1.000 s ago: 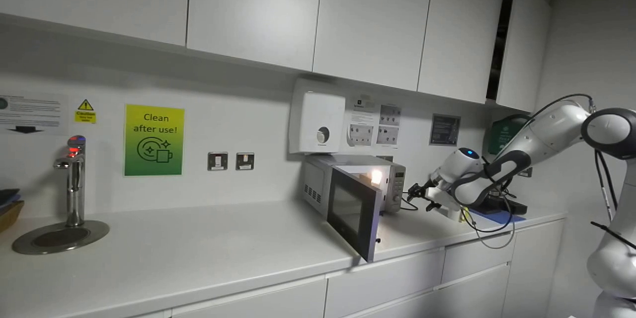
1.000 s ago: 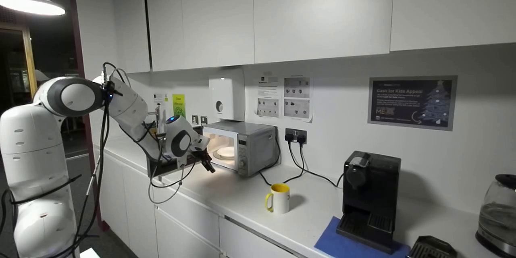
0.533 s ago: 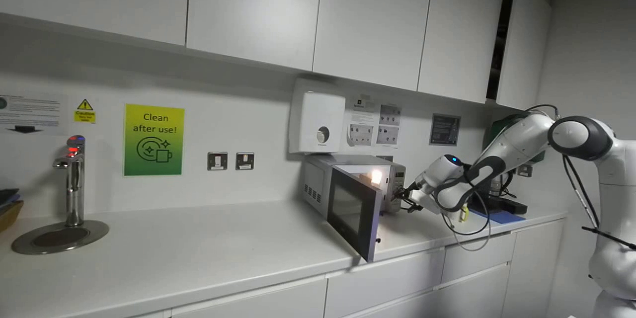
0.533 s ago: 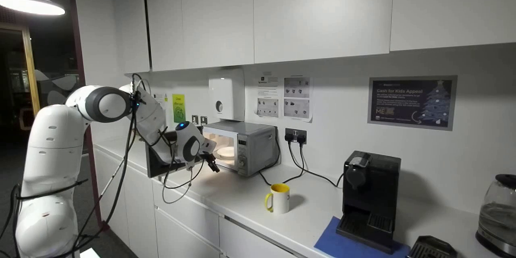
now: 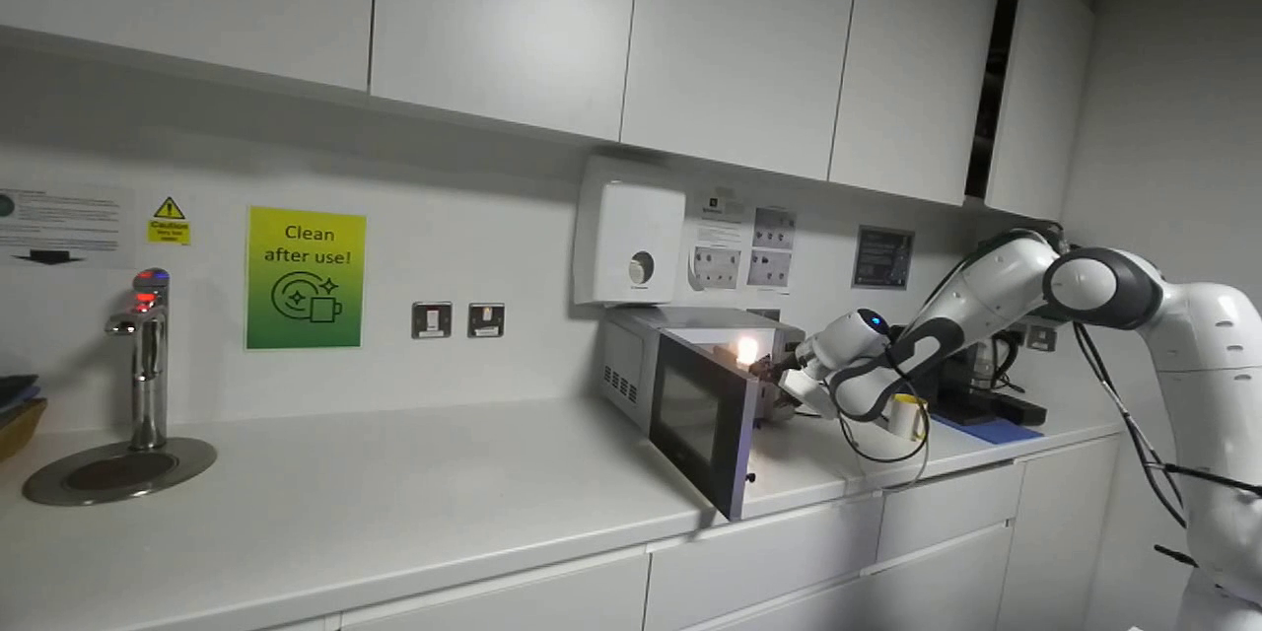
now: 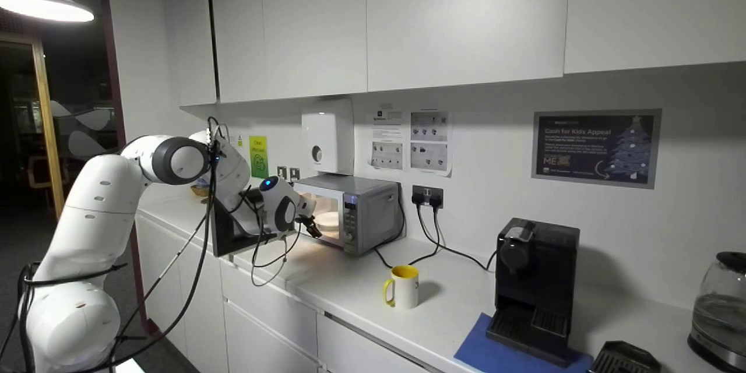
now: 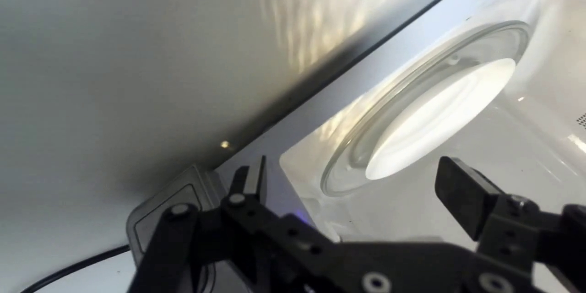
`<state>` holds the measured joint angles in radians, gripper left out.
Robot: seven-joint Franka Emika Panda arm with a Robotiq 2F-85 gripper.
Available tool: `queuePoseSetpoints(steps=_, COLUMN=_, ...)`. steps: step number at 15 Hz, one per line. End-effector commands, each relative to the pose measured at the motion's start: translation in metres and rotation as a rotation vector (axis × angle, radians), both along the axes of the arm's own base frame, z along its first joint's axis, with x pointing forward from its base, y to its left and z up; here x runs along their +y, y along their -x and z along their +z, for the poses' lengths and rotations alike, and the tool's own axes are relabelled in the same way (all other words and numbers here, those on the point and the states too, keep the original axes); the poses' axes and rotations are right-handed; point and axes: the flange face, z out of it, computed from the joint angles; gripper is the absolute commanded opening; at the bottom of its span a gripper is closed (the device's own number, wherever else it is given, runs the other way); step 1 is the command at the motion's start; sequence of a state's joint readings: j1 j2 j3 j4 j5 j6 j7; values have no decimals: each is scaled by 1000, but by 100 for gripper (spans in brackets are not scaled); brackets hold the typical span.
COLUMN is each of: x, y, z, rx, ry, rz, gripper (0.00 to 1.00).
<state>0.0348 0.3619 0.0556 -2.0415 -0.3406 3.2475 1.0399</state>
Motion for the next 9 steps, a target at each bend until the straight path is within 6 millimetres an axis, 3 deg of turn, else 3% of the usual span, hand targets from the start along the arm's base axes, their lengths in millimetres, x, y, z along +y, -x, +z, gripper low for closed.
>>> queuePoseSetpoints(steps=1, x=15, y=-16, z=2, rx=-65, ry=-30, rz=-3, gripper=100)
queuePoseSetpoints(steps=9, x=31, y=-26, z=-6, rx=-120, ry=-119, rz=-75, gripper=100)
